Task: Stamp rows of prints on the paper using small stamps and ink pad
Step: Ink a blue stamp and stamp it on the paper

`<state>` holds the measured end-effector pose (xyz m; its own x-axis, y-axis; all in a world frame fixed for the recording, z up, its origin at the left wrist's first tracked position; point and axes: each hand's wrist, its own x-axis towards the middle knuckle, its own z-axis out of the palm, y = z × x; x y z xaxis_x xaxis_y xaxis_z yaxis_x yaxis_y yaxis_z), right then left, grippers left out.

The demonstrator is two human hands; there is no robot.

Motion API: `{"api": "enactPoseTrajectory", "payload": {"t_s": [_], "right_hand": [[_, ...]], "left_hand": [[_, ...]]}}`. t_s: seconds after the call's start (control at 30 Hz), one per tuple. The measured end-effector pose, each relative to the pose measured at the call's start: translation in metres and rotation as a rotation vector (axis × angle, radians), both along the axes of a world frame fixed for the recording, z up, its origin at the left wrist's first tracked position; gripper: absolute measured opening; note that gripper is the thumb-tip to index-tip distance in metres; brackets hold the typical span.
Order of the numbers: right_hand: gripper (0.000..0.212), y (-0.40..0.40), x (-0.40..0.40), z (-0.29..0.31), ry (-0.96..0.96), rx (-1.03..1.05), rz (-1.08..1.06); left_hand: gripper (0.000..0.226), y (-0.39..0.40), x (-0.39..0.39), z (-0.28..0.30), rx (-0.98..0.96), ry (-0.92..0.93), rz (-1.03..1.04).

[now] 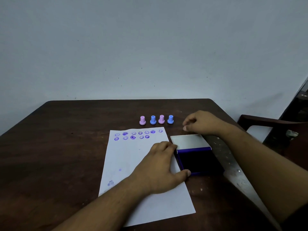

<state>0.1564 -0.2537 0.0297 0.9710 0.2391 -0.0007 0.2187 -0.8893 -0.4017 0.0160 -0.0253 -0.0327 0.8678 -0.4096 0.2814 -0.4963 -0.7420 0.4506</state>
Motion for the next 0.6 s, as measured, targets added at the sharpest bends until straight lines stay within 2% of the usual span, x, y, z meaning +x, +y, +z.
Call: {"api": "enactPoseTrajectory", "payload": {"t_s": [0.13,0.23,0.3,0.6], "right_hand": [[0.049,0.027,0.013,0.003,-0.167,0.022,0.005],[0.062,0.041,0.02,0.003,-0.15,0.024,0.032],[0.06,0.047,0.022,0.003,-0.128,0.015,0.055],[0.024,0.058,0.028,-0.011,-0.16,0.062,0.05]], "left_hand": [[0.091,0.0,-0.001,-0.001,-0.001,0.005,-0.009],[0.096,0.001,-0.002,-0.003,-0.01,0.014,-0.012],[0.097,0.001,-0.001,-0.004,0.003,0.014,-0.024],[0.095,0.002,0.0,-0.004,0.038,-0.016,-0.031]]}}
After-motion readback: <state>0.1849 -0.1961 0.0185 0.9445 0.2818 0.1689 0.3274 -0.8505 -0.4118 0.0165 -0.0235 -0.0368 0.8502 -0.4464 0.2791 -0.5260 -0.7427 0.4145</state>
